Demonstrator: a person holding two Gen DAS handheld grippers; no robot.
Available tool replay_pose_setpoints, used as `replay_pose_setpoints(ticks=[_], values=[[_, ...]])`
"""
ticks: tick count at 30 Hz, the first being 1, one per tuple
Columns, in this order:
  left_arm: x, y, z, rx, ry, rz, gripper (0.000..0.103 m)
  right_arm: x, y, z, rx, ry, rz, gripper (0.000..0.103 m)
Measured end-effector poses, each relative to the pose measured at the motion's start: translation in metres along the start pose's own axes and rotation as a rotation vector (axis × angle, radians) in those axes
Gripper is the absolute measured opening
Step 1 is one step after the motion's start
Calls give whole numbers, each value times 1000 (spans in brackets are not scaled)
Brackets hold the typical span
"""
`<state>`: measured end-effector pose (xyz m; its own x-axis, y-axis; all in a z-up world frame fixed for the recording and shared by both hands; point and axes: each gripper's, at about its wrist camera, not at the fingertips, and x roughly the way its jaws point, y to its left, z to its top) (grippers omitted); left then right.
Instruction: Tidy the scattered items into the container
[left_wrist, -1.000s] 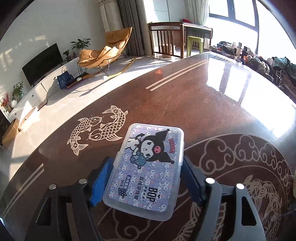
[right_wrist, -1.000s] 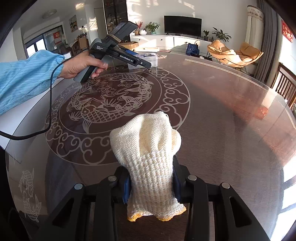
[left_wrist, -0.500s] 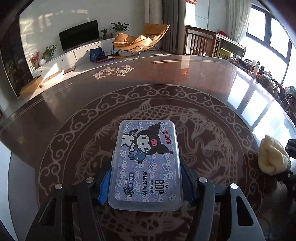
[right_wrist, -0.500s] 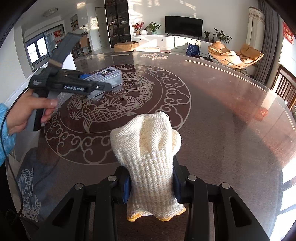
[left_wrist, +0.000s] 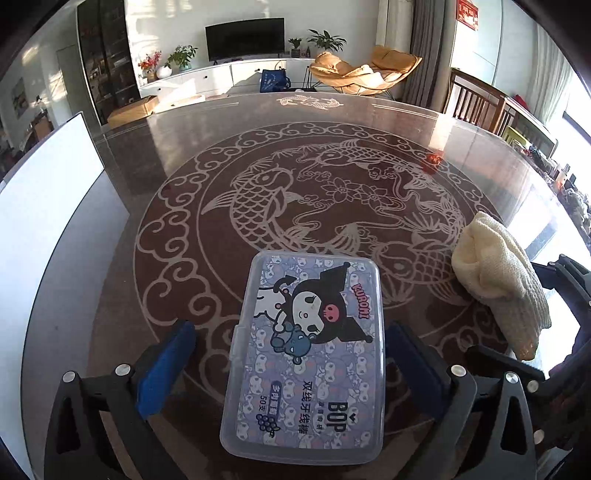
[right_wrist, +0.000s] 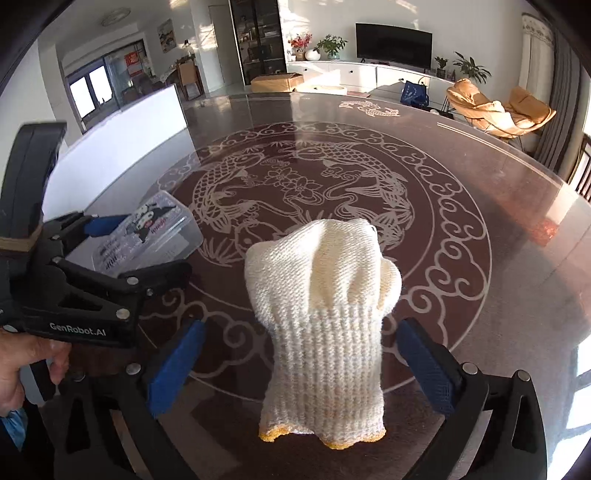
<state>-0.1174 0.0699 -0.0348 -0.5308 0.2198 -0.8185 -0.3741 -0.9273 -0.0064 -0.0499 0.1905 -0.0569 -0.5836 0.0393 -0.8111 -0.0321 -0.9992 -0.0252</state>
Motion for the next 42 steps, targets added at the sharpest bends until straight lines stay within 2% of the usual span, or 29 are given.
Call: replay_pose_setpoints(ticks=[14, 42], values=[[-1, -1, -7, 1, -4, -1, 103, 9, -20, 10, 85, 8, -38, 103], [-1, -2, -7, 2, -5, 2, 103, 10, -21, 8, 92, 8, -44, 103]])
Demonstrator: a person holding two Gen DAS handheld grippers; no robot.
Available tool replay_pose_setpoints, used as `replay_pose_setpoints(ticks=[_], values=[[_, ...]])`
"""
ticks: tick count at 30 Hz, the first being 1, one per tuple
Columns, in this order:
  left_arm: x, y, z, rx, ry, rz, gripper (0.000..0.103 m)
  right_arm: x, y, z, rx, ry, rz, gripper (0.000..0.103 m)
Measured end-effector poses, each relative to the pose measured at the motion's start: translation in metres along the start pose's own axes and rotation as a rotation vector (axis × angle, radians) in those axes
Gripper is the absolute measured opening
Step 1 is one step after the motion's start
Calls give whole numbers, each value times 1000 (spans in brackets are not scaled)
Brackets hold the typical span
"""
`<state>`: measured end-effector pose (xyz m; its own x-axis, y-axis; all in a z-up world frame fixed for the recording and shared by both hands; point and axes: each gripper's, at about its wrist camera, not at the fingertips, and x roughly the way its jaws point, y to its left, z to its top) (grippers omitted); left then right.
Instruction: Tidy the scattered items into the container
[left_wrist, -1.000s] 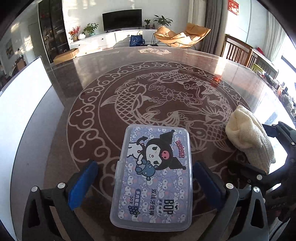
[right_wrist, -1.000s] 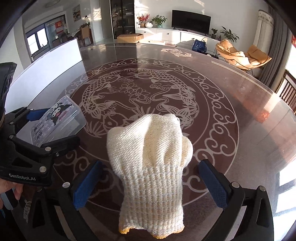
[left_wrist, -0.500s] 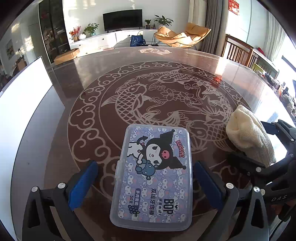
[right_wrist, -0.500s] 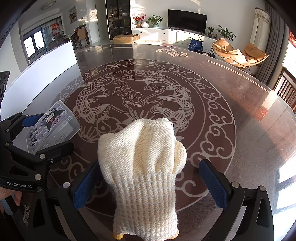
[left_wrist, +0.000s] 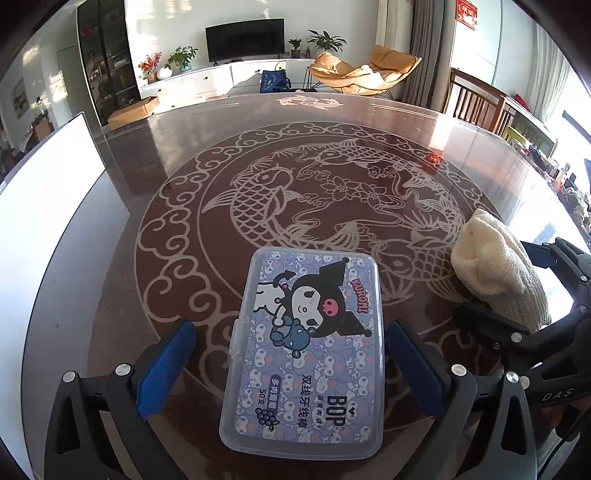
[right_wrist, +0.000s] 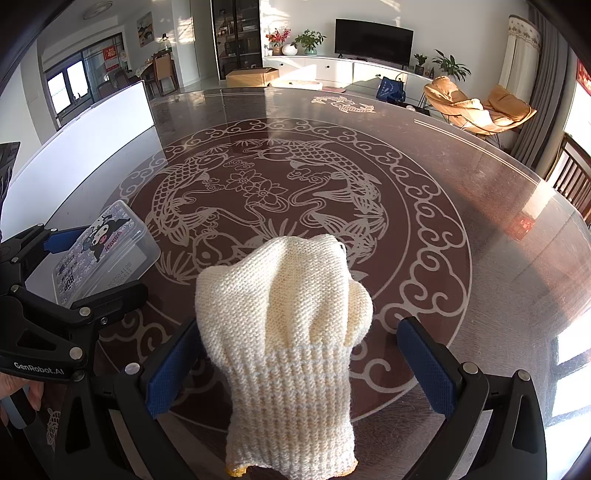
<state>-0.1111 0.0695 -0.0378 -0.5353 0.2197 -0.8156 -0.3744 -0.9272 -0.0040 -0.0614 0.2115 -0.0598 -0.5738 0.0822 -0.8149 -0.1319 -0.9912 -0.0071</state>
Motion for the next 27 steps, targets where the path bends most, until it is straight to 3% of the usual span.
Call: replay_pose_setpoints(ticks=[27], values=[[1, 2, 1, -1, 0, 2, 103, 1, 0, -1, 3, -1, -3, 103]])
